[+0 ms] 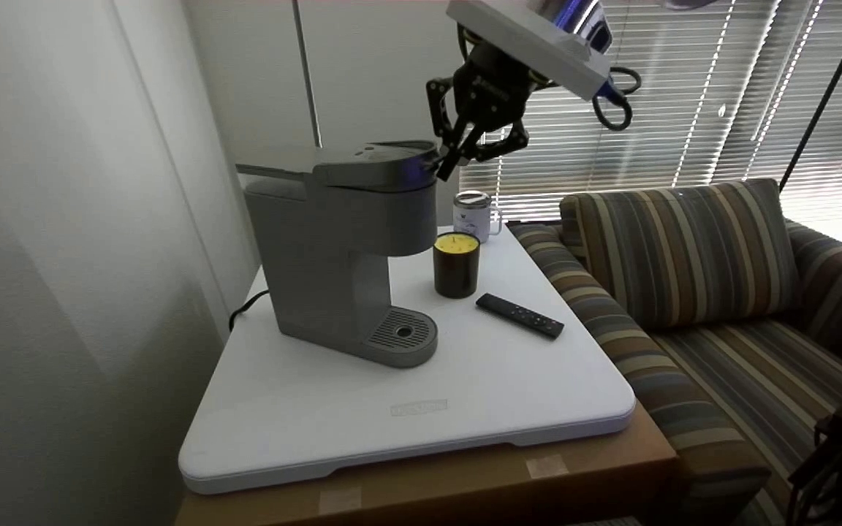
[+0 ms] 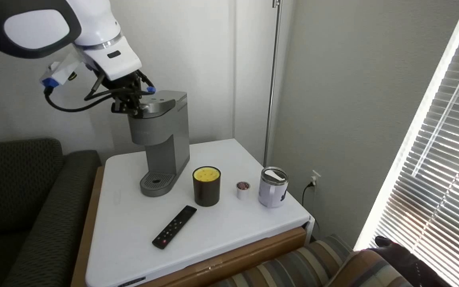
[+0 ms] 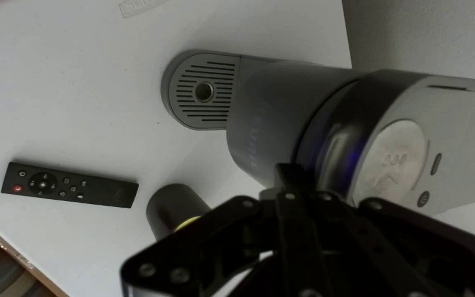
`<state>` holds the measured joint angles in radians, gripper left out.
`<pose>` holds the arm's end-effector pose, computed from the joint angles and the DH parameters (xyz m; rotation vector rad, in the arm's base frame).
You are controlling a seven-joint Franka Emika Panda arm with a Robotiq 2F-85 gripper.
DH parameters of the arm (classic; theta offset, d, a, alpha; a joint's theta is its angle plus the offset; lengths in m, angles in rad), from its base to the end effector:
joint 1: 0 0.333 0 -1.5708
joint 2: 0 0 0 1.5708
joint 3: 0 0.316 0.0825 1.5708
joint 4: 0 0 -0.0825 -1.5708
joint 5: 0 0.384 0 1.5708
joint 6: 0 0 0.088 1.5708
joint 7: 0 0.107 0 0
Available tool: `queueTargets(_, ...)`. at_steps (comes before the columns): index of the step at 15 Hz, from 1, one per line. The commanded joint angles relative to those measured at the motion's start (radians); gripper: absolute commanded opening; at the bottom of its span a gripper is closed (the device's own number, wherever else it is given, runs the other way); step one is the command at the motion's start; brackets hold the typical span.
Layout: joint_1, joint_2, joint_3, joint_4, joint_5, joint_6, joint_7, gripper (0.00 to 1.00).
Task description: Close the lid of the coffee maker and then open it
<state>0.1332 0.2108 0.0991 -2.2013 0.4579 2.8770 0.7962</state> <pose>0.5768 0.1092 0.3334 -2.3673 1.2720 -0.3779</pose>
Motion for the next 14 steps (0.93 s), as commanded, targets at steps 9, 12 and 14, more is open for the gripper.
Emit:
queueTargets(9,0.014,-0.051,-0.030,0.016,-0.156,-0.014,0.094,0.00)
queueTargets(12,0.015,-0.055,-0.027,0.019,-0.194,-0.018,0.118,0.00)
queueTargets(14,0.016,-0.061,-0.027,0.022,-0.219,-0.018,0.128,0.00)
